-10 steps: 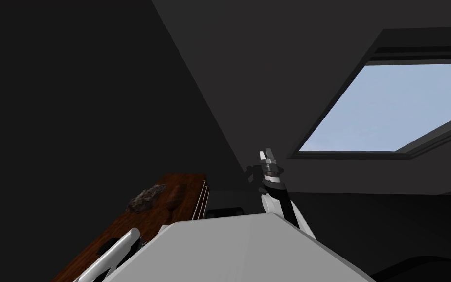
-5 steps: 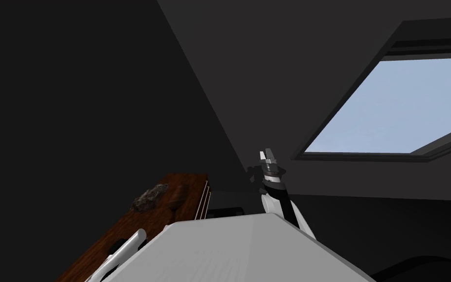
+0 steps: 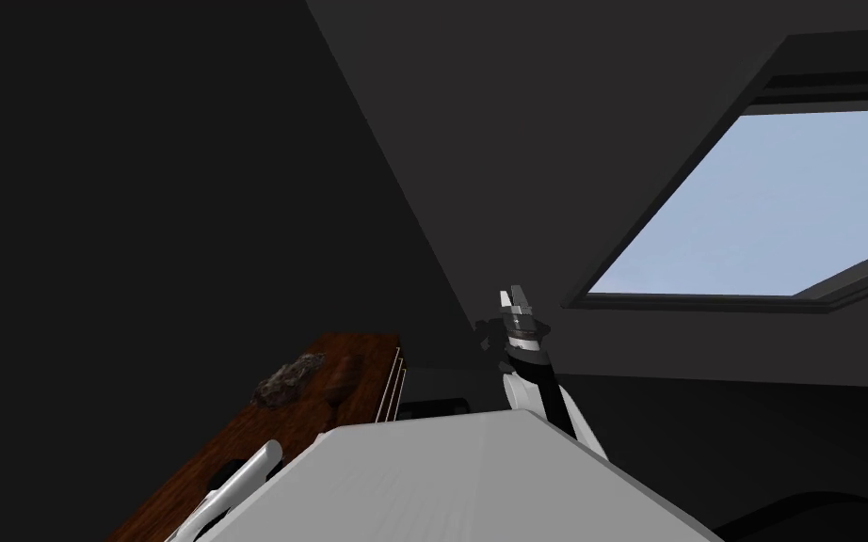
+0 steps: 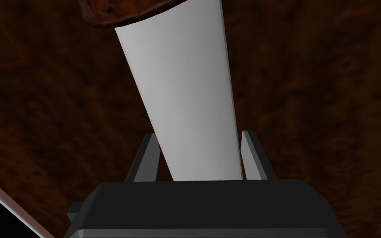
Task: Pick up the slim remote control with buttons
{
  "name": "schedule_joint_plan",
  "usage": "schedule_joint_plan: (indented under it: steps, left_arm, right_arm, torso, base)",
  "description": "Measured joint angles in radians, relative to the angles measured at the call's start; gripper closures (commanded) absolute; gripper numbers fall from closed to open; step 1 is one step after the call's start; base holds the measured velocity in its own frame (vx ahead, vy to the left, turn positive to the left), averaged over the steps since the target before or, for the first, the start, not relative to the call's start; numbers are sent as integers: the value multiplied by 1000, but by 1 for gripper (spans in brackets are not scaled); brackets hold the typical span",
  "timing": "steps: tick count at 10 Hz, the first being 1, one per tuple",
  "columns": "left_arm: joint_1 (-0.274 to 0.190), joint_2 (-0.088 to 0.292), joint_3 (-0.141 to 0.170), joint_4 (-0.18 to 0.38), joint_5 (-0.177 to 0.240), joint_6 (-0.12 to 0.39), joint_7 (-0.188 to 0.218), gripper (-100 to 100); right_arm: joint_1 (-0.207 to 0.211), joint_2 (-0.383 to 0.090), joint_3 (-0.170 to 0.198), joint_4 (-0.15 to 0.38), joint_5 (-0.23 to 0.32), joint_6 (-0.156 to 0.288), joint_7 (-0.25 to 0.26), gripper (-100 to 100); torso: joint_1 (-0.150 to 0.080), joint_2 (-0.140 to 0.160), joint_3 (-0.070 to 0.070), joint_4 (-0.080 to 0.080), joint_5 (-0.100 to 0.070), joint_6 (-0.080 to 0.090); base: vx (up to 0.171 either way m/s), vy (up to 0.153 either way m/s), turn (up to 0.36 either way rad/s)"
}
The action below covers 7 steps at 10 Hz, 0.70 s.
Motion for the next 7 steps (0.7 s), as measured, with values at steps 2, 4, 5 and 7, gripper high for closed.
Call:
schedule_joint_plan:
  steps: [2, 4, 5, 7]
  left_arm:
    - [0, 0, 0, 0, 0, 0, 0, 100]
    - [-2, 23, 7, -3, 9, 19, -8, 100]
    - [2, 30, 9, -13, 11, 32, -6, 100]
    - [11, 39, 11, -47, 8, 67, 8, 0]
  right_arm:
    - [0, 0, 0, 0, 0, 0, 0, 0]
    - [0, 0, 0, 0, 0, 0, 0, 0]
    - [0, 0, 0, 0, 0, 0, 0, 0]
    - [0, 0, 0, 0, 0, 0, 0, 0]
  torso:
    - [0, 0, 0, 0, 0, 0]
    - [-3, 1, 1, 0, -1, 0]
    - [-3, 1, 1, 1, -1, 0]
    - [-3, 1, 1, 1, -2, 0]
  base:
    - [-9, -21, -24]
    - [-23, -47, -30]
    - [-25, -51, -39]
    - [-5, -10, -4]
